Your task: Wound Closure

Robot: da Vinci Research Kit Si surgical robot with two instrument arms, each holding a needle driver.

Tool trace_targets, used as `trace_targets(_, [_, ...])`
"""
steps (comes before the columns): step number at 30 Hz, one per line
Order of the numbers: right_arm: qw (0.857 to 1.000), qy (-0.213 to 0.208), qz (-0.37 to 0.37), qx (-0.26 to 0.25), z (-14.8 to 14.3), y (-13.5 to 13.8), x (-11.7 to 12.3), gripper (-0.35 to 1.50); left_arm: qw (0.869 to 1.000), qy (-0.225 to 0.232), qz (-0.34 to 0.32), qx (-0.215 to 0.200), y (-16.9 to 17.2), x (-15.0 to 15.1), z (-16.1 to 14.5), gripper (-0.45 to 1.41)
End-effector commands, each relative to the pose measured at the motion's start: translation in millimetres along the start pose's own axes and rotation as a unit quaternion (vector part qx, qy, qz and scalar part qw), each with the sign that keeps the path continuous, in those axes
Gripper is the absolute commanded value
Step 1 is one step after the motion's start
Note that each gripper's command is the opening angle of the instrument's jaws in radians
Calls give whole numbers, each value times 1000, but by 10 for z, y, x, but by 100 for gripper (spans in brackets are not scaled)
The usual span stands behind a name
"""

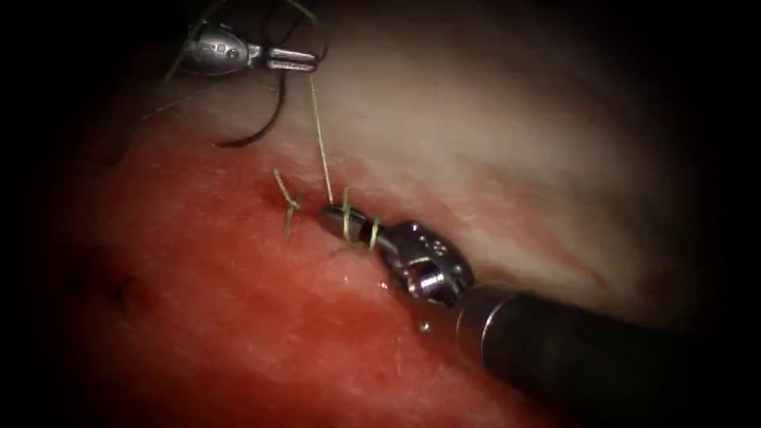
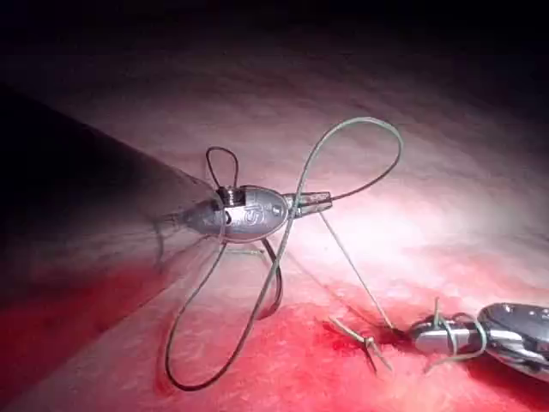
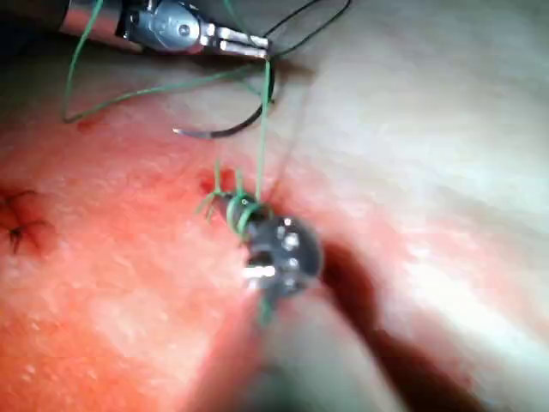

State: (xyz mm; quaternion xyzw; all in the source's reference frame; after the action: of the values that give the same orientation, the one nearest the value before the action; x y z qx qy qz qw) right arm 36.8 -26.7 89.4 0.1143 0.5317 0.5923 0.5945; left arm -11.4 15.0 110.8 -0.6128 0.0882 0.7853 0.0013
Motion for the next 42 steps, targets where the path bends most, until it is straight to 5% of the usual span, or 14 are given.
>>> trace_targets(1, [1000,3,-4,-4,2,-8,-12,-35,1000,-8,-1,8,-19,-14,15,-45])
trace_targets(13, [998,-1,-49,24,-38,-31,-44,-35,999,-27,-7,37,-91,-56,64,-45])
trace_targets(29, [995,-21,-80,64,-68,-77,-88,-35,998,-34,-14,48,-123,-70,75,-45])
trace_targets(42, [993,-34,-88,66,-70,-77,-107,-35,997,-47,-15,64,-173,-99,92,-45])
